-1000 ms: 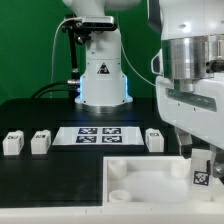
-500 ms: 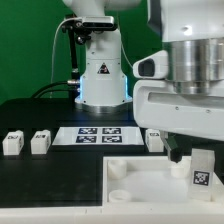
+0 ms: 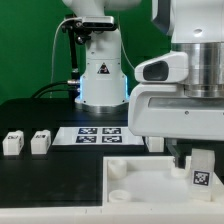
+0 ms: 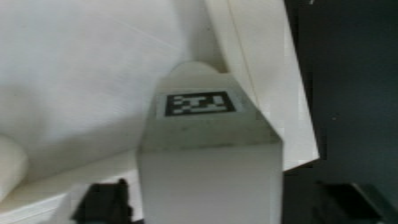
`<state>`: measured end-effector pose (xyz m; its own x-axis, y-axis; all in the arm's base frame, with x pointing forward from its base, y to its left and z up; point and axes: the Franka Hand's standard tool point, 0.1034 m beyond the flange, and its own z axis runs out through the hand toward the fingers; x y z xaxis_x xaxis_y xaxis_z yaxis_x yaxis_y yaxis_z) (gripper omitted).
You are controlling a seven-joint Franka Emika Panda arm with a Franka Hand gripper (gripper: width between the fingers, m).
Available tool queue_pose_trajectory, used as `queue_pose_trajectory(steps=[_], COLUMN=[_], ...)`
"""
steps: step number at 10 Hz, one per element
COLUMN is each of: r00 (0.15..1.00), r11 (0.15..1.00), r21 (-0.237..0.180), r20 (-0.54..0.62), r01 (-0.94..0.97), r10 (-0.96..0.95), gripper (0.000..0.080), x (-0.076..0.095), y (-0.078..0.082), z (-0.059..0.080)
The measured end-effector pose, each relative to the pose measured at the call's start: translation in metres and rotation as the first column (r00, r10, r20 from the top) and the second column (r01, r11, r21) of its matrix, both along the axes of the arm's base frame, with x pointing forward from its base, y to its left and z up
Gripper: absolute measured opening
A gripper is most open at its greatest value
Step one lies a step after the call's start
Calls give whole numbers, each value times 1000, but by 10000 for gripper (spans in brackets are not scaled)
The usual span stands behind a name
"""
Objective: Assemble one leg
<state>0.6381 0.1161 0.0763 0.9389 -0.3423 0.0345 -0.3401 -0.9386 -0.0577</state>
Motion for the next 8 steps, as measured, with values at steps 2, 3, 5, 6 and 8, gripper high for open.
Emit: queue_pose_trajectory(steps=[2,3,5,6,8], r00=[972,938,796,664,231], r11=[972,938,797,665,234], r21=[7,9,-2,-12,-25], r20=[-14,-20,-39,-51,-87], r01=[234,345,604,747,972], r10=[-234,-345,-604,-746,-969], gripper=[298,298,298,298,295], x=[-1,-1,-4,-6,-10], y=[-3,-4,-7,-9,-6], z=[-1,-1,-1,-1,-1])
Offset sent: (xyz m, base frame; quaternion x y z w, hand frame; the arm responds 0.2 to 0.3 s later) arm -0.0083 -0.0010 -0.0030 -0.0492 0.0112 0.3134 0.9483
